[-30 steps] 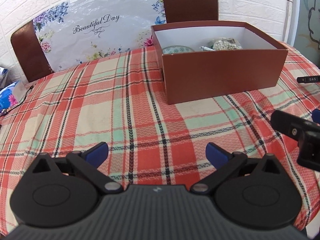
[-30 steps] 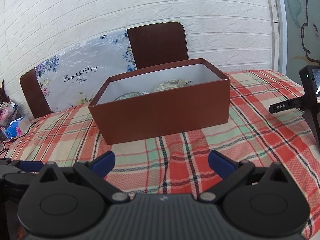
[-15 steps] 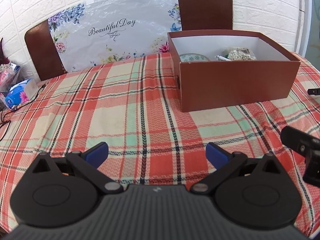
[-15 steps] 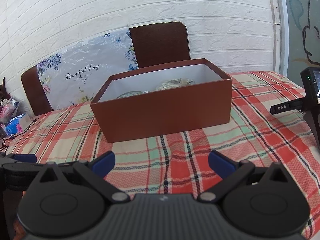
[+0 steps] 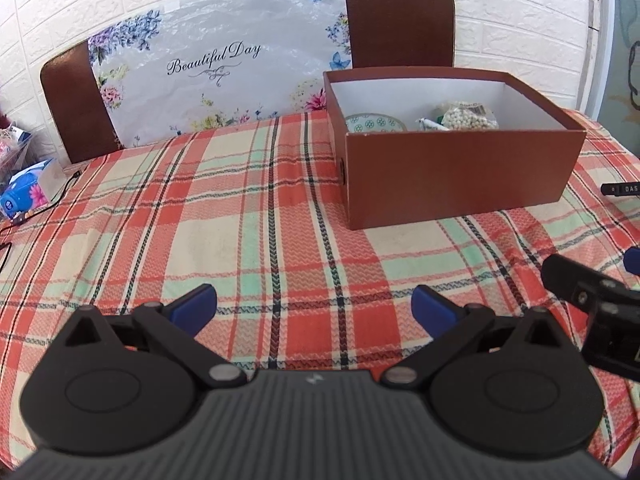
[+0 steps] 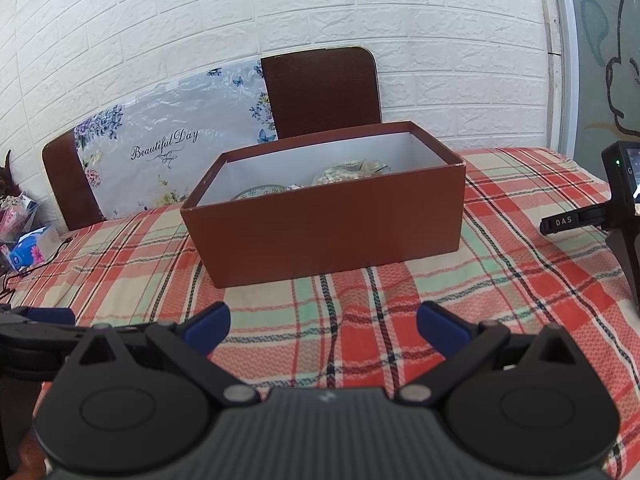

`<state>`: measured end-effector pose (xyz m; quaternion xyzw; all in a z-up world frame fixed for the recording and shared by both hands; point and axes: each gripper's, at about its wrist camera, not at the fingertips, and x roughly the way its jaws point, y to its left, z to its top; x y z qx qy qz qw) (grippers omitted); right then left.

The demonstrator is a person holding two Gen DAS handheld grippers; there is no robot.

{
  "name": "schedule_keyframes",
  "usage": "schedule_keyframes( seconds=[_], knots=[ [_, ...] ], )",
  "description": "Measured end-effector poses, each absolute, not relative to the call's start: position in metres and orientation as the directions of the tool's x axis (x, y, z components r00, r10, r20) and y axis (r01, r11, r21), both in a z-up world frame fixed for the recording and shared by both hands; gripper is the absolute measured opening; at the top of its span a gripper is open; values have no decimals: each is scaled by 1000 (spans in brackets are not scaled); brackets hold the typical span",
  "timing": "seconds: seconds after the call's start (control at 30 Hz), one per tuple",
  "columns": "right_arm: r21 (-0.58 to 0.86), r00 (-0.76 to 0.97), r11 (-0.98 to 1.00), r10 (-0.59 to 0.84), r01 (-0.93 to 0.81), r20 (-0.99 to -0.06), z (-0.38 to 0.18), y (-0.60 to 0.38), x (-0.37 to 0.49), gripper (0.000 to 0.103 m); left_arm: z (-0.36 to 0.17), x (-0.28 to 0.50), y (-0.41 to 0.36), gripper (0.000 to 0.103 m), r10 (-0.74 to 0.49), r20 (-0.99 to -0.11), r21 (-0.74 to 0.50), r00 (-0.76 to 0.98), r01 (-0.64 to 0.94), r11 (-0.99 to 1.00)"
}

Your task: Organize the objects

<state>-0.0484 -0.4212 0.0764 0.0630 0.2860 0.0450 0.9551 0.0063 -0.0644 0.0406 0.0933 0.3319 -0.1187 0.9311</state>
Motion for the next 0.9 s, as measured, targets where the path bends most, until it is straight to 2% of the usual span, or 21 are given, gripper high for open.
schedule_keyframes(
  seconds=[0.3,0.9],
  knots=[
    [143,839,989,115,-45,-531,77,-422,-49,103,47,6,-62,103,-151,-620,94,770,263,960],
    [161,840,987,106,-23,-532,75,-425,-48,103,45,9,-65,103,-142,-663,72,735,251,965]
  ],
)
